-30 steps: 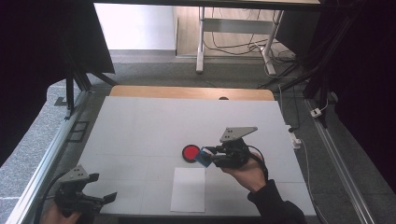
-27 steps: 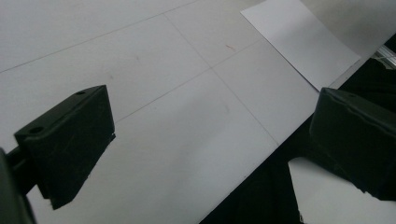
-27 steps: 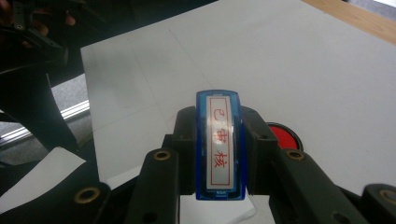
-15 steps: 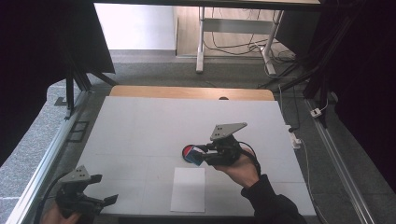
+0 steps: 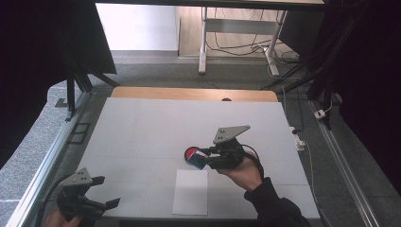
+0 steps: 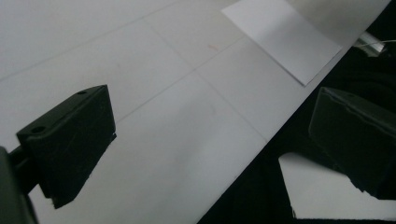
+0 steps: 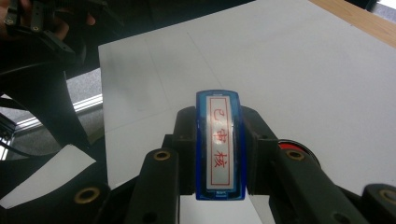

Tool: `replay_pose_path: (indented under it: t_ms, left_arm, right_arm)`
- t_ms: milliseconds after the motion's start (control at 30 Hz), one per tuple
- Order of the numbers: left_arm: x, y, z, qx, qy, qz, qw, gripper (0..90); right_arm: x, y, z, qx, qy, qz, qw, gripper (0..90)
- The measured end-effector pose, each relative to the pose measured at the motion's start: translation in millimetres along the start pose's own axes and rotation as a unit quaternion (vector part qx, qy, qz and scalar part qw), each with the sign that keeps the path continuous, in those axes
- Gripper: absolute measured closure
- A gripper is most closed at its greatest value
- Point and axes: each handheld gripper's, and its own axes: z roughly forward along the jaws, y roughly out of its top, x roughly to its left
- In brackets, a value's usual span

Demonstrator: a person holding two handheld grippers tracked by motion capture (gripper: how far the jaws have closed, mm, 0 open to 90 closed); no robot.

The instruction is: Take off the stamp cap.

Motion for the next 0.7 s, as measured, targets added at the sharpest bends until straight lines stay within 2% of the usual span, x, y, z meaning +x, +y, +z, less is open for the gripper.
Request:
replay_pose_path:
  t_ms: [100, 300, 433, 500, 600, 700]
  left_arm:
    - [-0.5, 3.5, 1.8, -0.004, -0.011, 0.004, 0.9999, 0.3]
    - [-4.2, 12.9, 10.3, -0.008, -0.014, 0.023, 0.9996, 0.0]
    - [-6.0, 19.7, 16.3, -0.020, -0.032, 0.026, 0.9989, 0.0]
    - [-7.6, 23.4, 19.6, -0.018, -0.034, 0.030, 0.9988, 0.0]
    - [-10.0, 29.8, 25.8, -0.019, -0.047, 0.035, 0.9981, 0.0]
    - [-12.3, 36.2, 31.3, -0.014, -0.052, 0.049, 0.9973, 0.0]
  right_arm:
    - [1.3, 0.4, -0.9, 0.002, 0.000, -0.006, 1.0000, 70.8]
    - [4.6, 2.4, -3.7, 0.002, 0.003, -0.015, 0.9999, 70.8]
    - [5.8, 3.4, -5.6, 0.001, 0.005, -0.019, 0.9998, 70.8]
    - [6.2, 3.3, -5.8, -0.001, 0.007, -0.019, 0.9998, 70.8]
    - [7.0, 3.7, -6.4, 0.000, 0.011, -0.020, 0.9997, 70.8]
    - [7.6, 4.4, -7.0, -0.002, 0.013, -0.021, 0.9997, 70.8]
